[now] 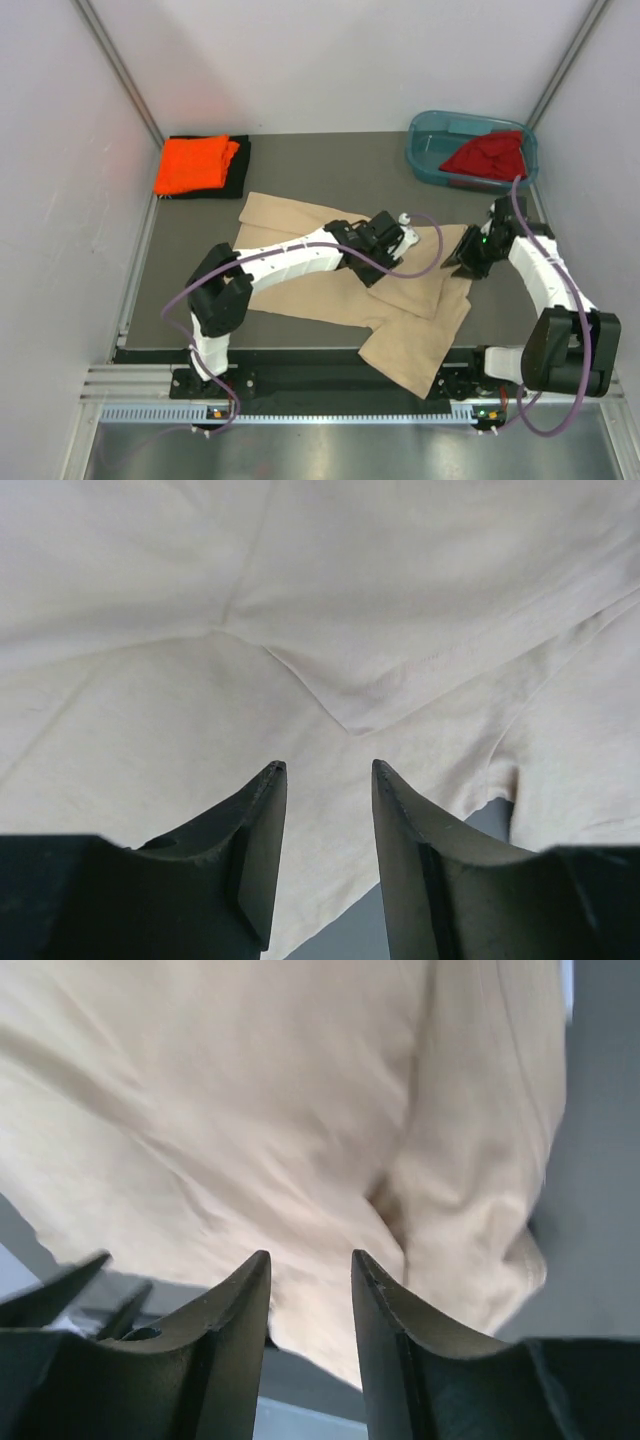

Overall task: Fold and stack the t-shirts
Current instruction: Fold the tshirt

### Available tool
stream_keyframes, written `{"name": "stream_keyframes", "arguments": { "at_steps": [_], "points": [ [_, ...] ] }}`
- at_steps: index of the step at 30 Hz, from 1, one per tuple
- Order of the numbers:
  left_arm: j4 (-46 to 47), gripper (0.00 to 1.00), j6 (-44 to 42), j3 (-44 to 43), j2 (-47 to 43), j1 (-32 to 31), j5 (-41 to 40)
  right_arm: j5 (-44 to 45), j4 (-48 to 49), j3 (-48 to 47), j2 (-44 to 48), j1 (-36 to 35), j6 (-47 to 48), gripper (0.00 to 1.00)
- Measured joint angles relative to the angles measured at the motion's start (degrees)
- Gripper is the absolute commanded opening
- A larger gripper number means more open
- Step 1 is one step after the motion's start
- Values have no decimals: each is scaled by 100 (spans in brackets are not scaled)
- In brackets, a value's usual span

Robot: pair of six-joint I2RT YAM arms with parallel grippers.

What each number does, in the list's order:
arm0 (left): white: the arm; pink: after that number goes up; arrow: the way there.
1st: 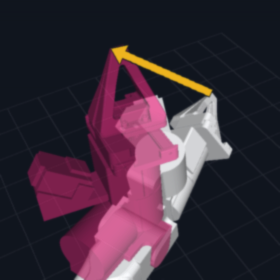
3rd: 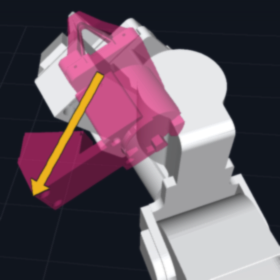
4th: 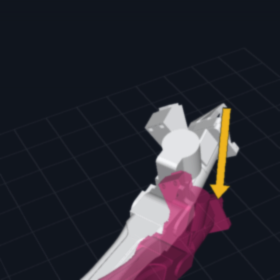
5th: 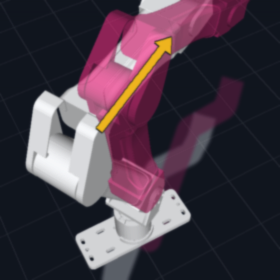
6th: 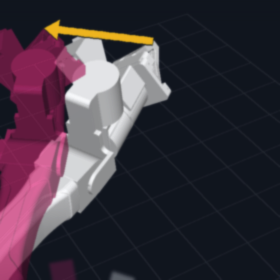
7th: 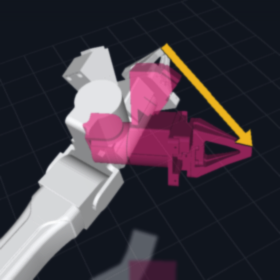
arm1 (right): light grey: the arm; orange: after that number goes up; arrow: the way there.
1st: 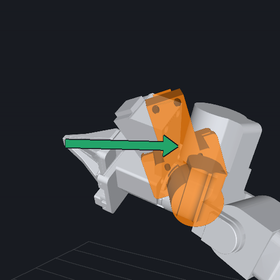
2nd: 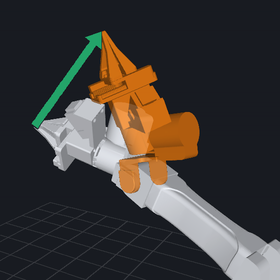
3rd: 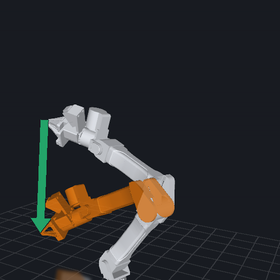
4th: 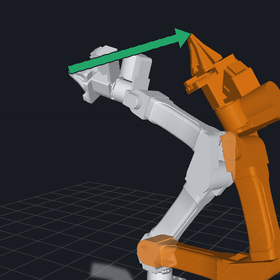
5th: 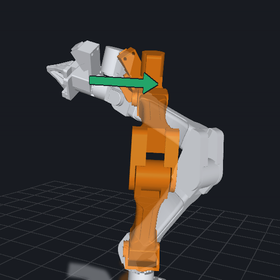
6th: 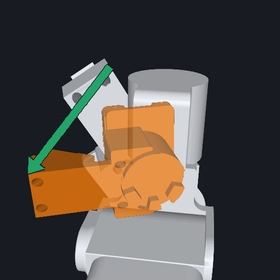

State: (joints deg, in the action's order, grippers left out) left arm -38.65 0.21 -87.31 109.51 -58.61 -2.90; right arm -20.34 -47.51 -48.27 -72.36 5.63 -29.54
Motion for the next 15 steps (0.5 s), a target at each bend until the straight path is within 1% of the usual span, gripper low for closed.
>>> {"name": "stream_keyframes", "arguments": {
  "at_steps": [3,6,11,13,15],
  "points": [
    [4,43,44,-221,-214,232,258,219,234,-857,-398,0,4,40],
    [-2,41,240,-400,-365,710,507,446,382,-1458,-1025,0,0,40],
    [-13,40,767,-527,-380,2085,743,898,664,-2149,-2214,-2,-33,39],
    [-24,40,1016,-531,-361,2653,787,1062,730,-2391,-2671,-9,-74,37],
    [-55,38,1252,-597,-289,3143,824,1217,807,-2586,-3053,-22,-149,36]
  ]
}}
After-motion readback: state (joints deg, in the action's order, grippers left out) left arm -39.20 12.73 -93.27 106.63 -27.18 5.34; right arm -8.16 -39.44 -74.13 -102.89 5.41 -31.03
